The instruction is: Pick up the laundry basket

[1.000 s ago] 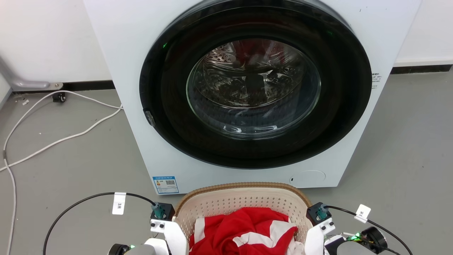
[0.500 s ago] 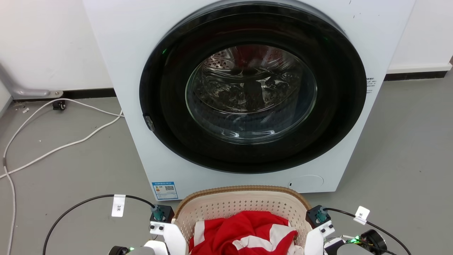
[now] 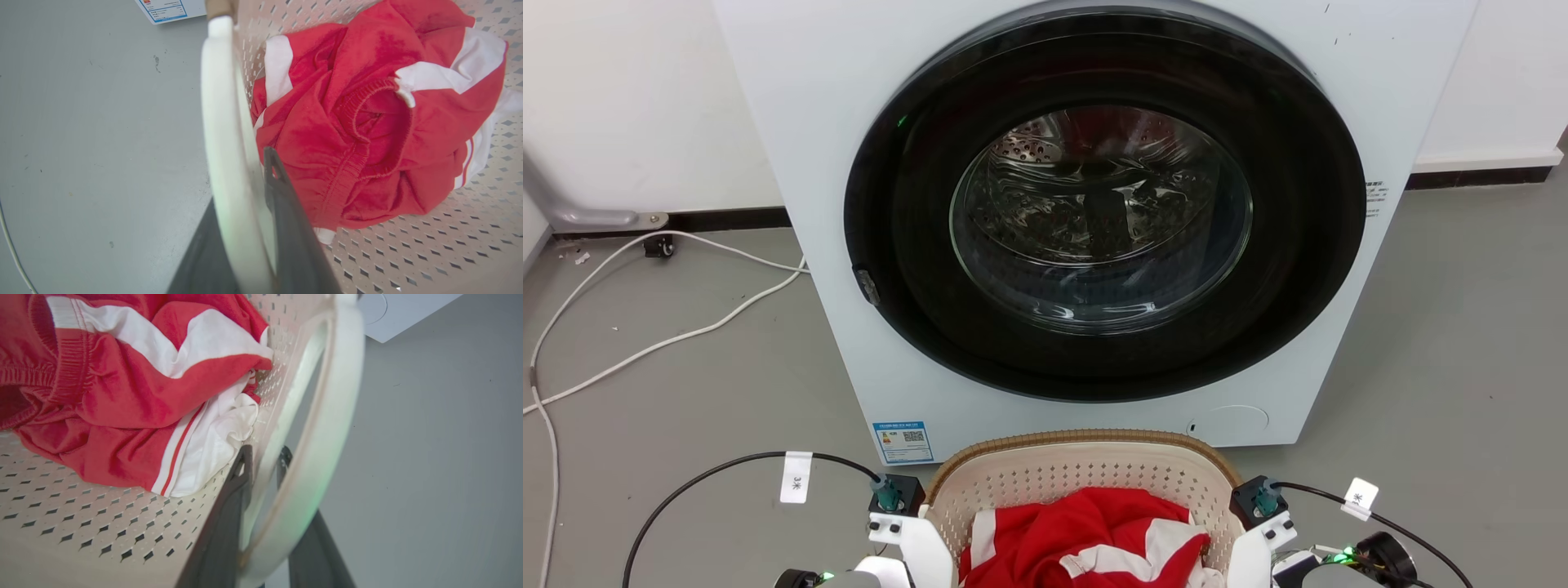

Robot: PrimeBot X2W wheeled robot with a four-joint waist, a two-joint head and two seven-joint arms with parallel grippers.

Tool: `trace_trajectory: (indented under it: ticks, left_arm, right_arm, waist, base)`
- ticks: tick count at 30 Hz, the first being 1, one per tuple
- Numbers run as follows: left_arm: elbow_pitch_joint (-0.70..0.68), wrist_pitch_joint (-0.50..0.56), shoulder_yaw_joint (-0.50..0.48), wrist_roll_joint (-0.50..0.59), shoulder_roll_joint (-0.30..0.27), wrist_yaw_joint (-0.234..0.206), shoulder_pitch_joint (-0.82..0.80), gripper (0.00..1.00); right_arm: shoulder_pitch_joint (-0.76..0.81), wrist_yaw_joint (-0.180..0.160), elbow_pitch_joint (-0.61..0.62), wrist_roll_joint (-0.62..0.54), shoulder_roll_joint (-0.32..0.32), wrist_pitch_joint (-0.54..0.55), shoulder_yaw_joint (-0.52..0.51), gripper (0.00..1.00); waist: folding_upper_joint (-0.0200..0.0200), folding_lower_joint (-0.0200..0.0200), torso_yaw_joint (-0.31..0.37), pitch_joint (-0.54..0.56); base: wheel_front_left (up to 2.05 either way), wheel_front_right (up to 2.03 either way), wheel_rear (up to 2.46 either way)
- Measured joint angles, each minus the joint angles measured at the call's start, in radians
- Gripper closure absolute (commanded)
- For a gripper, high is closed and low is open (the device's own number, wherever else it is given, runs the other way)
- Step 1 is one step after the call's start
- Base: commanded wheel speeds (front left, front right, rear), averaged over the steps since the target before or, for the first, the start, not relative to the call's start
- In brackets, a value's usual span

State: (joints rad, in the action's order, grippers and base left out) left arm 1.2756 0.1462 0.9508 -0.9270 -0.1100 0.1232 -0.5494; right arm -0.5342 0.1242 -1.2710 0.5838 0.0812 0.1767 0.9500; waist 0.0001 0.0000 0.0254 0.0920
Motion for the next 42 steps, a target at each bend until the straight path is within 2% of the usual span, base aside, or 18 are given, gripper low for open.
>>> trace_trajectory:
  ticks: [42]
  left_arm:
    - [0.012,-0.017,0.049,-0.054,-0.003,0.001,-0.016,1.00]
  right_arm:
    - [-0.019,0.000,-0.015,0.133,0.005,-0.019,0.116,1.00]
  waist:
    - [0.0000,0.0000,-0.004,-0.017]
  base:
    - [0.00,0.00,0.00]
